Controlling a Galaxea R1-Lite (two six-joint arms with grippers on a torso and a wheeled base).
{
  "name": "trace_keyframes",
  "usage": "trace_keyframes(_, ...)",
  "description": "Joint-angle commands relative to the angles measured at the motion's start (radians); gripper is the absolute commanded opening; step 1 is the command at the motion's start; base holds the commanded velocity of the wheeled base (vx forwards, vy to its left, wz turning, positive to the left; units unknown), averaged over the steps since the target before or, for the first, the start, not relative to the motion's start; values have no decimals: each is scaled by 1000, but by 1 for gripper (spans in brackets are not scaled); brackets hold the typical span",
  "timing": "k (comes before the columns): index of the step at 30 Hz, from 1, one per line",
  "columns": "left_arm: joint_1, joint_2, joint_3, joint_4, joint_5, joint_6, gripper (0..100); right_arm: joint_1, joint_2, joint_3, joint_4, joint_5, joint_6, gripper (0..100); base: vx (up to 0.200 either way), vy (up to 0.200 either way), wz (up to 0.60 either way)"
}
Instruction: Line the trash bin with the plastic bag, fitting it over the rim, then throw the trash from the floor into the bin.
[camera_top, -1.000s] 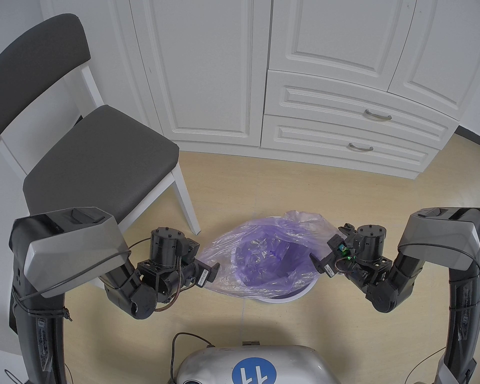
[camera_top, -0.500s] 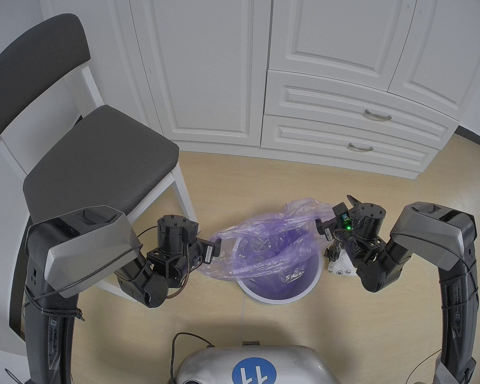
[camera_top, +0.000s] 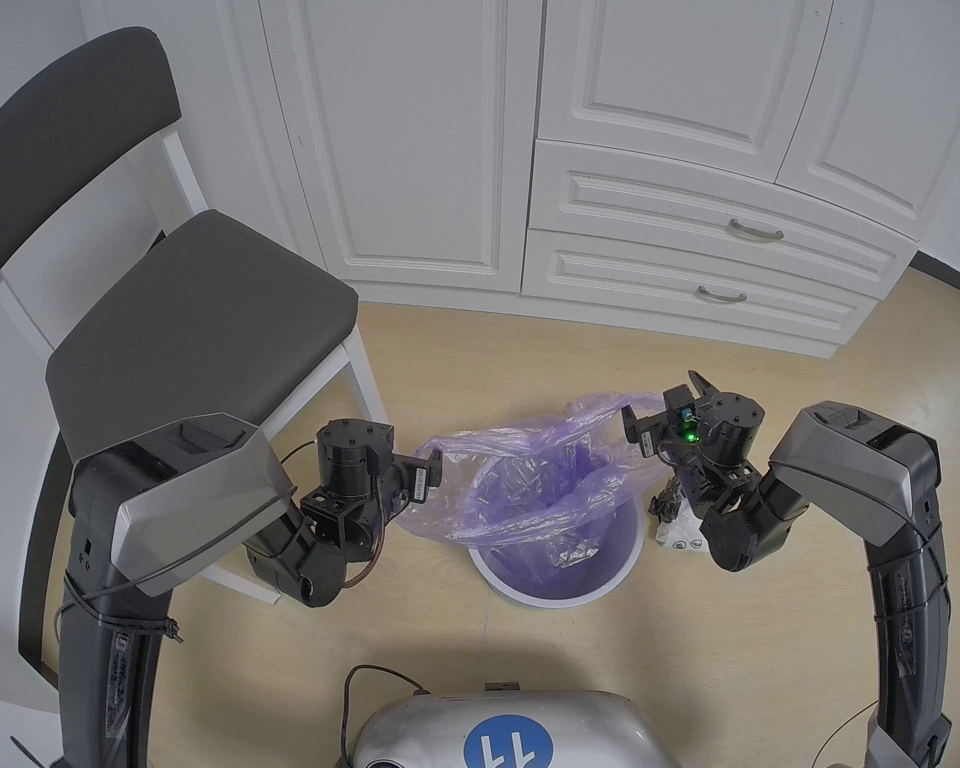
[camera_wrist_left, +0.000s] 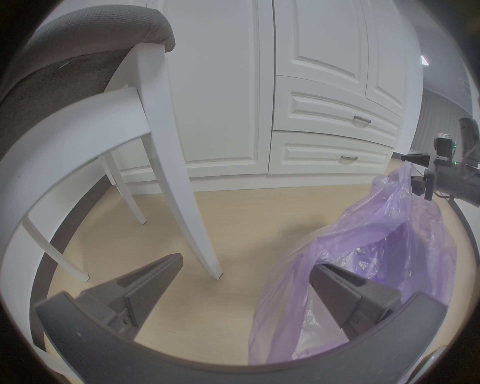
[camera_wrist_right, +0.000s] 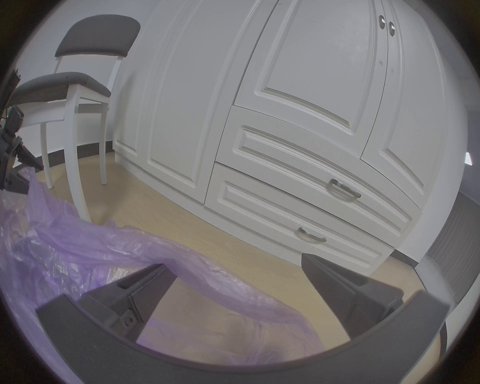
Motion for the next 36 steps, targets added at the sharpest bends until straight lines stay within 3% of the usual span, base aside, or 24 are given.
trace_keyframes(1, -2, 13, -2, -21, 1, -1, 100, 0, -2, -5, 3, 0, 13, 100, 0, 0, 0)
trace_keyframes(8, -19, 6, 41, -82, -15, 3, 100, 8, -97, 90, 31, 13, 40, 100, 0, 0, 0)
trace_keyframes(15, -19, 10, 27, -110, -41, -22, 100, 8, -100, 65, 72, 13, 85, 100, 0, 0, 0)
trace_keyframes(29, 17, 120, -153, -99, -42, -137, 100, -47, 74, -198, 184, 13, 192, 100, 0, 0, 0)
trace_keyframes(36, 17, 169, -194, -98, -42, -143, 100, -47, 139, -295, 276, 13, 281, 100, 0, 0, 0)
